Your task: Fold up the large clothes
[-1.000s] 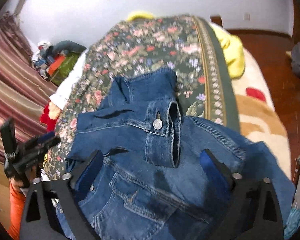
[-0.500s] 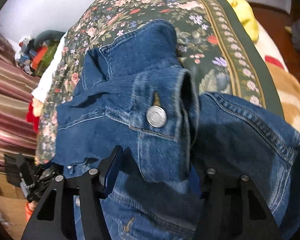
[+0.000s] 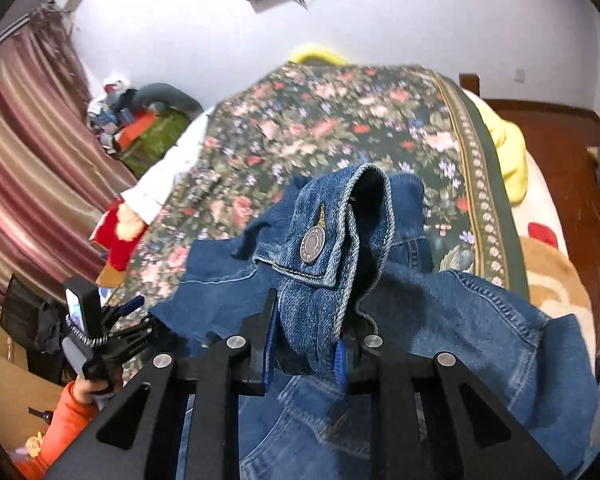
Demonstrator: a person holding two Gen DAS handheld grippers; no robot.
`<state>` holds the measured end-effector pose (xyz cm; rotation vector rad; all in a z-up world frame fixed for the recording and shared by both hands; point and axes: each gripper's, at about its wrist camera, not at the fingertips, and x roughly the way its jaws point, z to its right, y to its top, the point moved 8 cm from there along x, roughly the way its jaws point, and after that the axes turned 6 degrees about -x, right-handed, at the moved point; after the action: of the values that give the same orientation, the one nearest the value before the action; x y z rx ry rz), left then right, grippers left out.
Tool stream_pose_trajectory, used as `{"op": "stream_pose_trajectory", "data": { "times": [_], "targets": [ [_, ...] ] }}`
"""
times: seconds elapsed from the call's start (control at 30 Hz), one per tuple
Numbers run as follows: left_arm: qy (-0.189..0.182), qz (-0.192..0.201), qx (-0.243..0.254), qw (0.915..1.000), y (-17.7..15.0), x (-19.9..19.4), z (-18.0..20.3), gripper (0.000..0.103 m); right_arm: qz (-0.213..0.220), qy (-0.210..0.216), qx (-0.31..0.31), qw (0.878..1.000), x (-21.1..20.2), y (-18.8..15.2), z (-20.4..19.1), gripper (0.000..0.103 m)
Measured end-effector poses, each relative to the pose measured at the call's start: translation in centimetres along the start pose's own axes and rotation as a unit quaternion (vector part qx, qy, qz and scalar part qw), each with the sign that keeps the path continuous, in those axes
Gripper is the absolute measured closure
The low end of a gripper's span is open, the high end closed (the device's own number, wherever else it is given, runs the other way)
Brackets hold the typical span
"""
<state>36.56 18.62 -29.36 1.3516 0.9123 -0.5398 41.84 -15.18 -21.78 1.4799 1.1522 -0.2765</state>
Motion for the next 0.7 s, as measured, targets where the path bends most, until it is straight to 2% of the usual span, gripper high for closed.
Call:
{"op": "stream_pose_trajectory", "data": {
  "times": [0.1, 0.23, 0.33, 0.4, 0.5, 0.57, 0.6, 0.7],
  "targets": [
    [-0.03, -0.009, -0.013, 0.9994, -1.3, -1.1, 0.1, 0.045, -0.013, -0.012, -0.003, 1.0, -0.3, -1.3, 0.6, 0.083],
    [-0.019, -0.036, 0.005, 0.9992, -3.2, -0.1, 0.9, 0.045, -0.061, -0.054, 0.004, 0.997, 1.7, -4.8, 3.1, 0.083],
    [-0.017, -0.073, -0.005, 0.9972, -5.1, 1.1, 0.9, 0.045, -0.108, -0.091, 0.011, 0.99, 4.1, -7.2, 5.4, 0.082],
    [-0.017, -0.085, -0.01, 0.9962, -5.8, 1.5, 0.9, 0.045, -0.136, -0.097, 0.019, 0.986, 5.6, -8.6, 6.8, 0.08],
    [-0.014, -0.096, -0.007, 0.9952, -6.7, 1.8, 0.7, 0.045, -0.148, -0.108, 0.016, 0.983, 6.1, -9.1, 7.6, 0.061],
    [-0.015, -0.1, -0.002, 0.9948, -7.3, 1.7, 0.7, 0.045, -0.159, -0.149, -0.005, 0.976, 6.1, -9.3, 8.2, 0.02],
    [-0.015, -0.101, -0.001, 0.9948, -7.5, 1.5, 0.7, 0.045, -0.161, -0.168, -0.025, 0.972, 6.1, -9.3, 8.3, 0.016],
    [-0.016, -0.102, -0.007, 0.9947, -8.0, 1.0, 0.5, 0.045, -0.15, -0.175, -0.063, 0.971, 5.6, -9.5, 7.9, 0.016]
  ]
}}
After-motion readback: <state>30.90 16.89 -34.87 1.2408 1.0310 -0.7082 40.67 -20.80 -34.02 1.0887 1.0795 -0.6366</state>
